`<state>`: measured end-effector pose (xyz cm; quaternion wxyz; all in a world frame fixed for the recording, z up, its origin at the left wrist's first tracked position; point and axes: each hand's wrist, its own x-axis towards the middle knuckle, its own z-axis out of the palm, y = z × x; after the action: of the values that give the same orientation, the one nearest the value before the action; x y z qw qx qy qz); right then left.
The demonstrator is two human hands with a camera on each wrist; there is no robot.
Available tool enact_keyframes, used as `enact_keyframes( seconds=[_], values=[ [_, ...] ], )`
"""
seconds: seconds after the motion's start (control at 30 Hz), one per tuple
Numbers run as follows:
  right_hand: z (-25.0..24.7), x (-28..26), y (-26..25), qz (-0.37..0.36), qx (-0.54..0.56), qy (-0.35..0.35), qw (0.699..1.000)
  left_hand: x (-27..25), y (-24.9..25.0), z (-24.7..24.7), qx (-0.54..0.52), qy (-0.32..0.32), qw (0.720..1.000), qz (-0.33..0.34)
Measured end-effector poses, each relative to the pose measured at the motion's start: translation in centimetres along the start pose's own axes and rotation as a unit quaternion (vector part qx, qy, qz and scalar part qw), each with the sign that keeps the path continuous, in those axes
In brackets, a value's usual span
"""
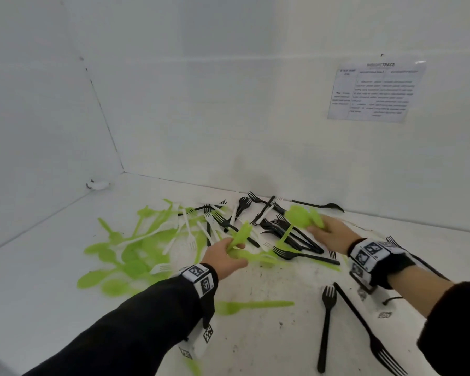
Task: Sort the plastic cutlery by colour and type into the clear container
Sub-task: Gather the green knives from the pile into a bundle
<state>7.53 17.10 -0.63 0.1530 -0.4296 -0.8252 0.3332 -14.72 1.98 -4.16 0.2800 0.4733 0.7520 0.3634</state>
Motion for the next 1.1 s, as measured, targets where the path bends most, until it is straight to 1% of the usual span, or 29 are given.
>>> enact_keyframes(
  seconds=[0.1, 0.17, 0.23, 0.33, 0.4, 0.47, 0.53, 0.67, 0.73, 0.8, 0.87, 0.9, 0.93, 1.0, 1.03, 1.1],
  values=[
    [3.5, 0.2, -3.3, 0.016, 0.108, -0.089, 0.990, -0.3, -0.2, -0.8, -0.084, 0.005, 0.996, 0.004],
    [5.6, 0.2, -5.1, -0.002, 0.124, -0.118, 0.985, -0.6, -0.1, -1.4, -0.141, 0.019, 0.990, 0.002],
    [7.6, 0.4, -6.4, -0.041, 0.101, -0.126, 0.986, -0.8, 0.0, -1.9, -0.209, 0.040, 0.977, -0.023],
    [10.1, 0.6, -8.3, -0.093, 0.012, -0.117, 0.989, -1.0, -0.4, -3.0, -0.304, 0.073, 0.947, -0.069],
    [10.8, 1.1, -9.0, -0.107, -0.002, -0.112, 0.988, -1.1, -0.7, -3.7, -0.323, 0.083, 0.939, -0.080],
    [11.1, 1.7, -9.7, -0.109, -0.002, -0.128, 0.986, -1.4, -1.0, -4.5, -0.329, 0.085, 0.937, -0.077],
    [11.1, 2.5, -10.1, -0.095, -0.011, -0.122, 0.988, -1.7, -1.2, -5.2, -0.290, 0.094, 0.949, -0.076],
    [10.6, 4.1, -10.3, -0.019, -0.003, -0.055, 0.998, -1.7, -2.7, -7.1, -0.156, 0.154, 0.971, -0.092],
    [10.6, 4.8, -9.8, 0.012, -0.001, -0.034, 0.999, -1.9, -3.6, -8.3, -0.093, 0.164, 0.977, -0.098],
    [11.0, 5.4, -9.6, 0.043, 0.031, -0.044, 0.998, -2.5, -4.1, -9.6, -0.069, 0.172, 0.977, -0.110],
    [11.7, 5.9, -9.6, 0.084, 0.098, -0.058, 0.990, -2.9, -5.2, -11.0, -0.040, 0.178, 0.976, -0.120],
    [12.1, 6.1, -9.7, 0.094, 0.112, -0.052, 0.988, -3.2, -5.7, -11.6, -0.017, 0.179, 0.976, -0.124],
    [12.4, 6.2, -9.9, 0.101, 0.097, -0.038, 0.989, -3.4, -6.5, -12.1, 0.007, 0.180, 0.975, -0.129],
    [12.9, 6.2, -10.3, 0.092, 0.016, -0.028, 0.995, -3.9, -8.0, -12.9, 0.067, 0.167, 0.974, -0.140],
    [13.2, 5.9, -10.8, 0.075, -0.027, -0.040, 0.996, -4.0, -8.8, -13.3, 0.102, 0.159, 0.971, -0.145],
    [13.9, 5.4, -12.1, 0.036, -0.080, -0.086, 0.992, -4.3, -9.9, -13.9, 0.153, 0.133, 0.966, -0.161]
  ],
)
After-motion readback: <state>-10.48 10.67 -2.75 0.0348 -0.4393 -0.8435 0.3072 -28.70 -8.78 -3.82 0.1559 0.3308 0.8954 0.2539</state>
